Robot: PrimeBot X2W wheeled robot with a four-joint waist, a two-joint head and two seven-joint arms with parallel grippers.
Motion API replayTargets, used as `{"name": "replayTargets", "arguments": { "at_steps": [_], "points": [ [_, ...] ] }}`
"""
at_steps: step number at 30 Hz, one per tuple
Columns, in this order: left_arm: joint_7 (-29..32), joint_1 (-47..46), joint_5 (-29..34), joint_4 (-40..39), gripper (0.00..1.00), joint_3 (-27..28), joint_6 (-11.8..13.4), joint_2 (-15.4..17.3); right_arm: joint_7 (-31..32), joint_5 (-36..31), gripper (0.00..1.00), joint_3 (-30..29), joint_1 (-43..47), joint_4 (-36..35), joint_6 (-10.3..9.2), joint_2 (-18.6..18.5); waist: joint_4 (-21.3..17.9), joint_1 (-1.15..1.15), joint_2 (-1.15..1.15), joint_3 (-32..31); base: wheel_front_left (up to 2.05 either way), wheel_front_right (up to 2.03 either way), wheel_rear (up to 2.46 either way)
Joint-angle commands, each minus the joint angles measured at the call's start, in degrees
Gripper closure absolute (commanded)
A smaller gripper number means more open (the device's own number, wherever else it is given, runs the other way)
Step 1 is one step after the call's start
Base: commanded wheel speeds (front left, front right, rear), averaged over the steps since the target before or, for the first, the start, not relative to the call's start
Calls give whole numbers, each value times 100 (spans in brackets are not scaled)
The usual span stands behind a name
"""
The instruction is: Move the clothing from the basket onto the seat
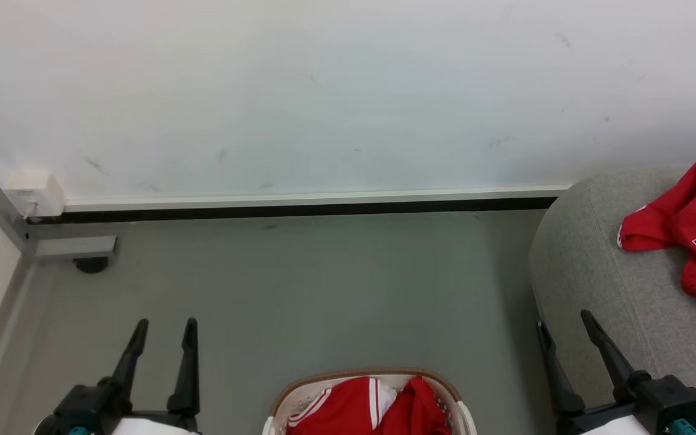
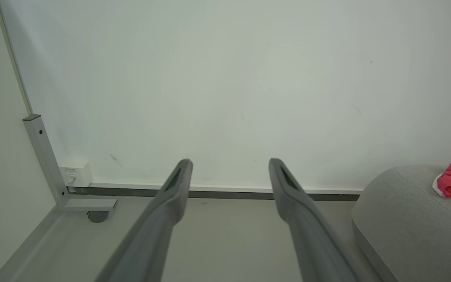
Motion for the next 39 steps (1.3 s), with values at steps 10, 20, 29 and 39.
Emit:
{"name": "replayTargets", "arguments": {
  "at_steps": [10,20,29,39],
  "points": [
    [-2,-43,130,58,0,134,-122,-89,-19,58,0,29,-81,12,-4,-14,-81,0,0,1,0,0,0],
    [-3,-208,203,145,0,29,-172,-69,-19,15,0,-8,-253,-18,-4,-50,-461,0,0,340,0,0,0],
    [-3,-442,170,263,0,-118,-189,102,-19,-115,0,-12,-440,-87,-4,-64,-887,0,0,837,0,0,0],
    [-3,-1061,100,1055,0,-966,-177,649,-12,-173,0,-173,-705,-282,-4,47,-1287,0,0,1626,0,0,0]
  ]
}}
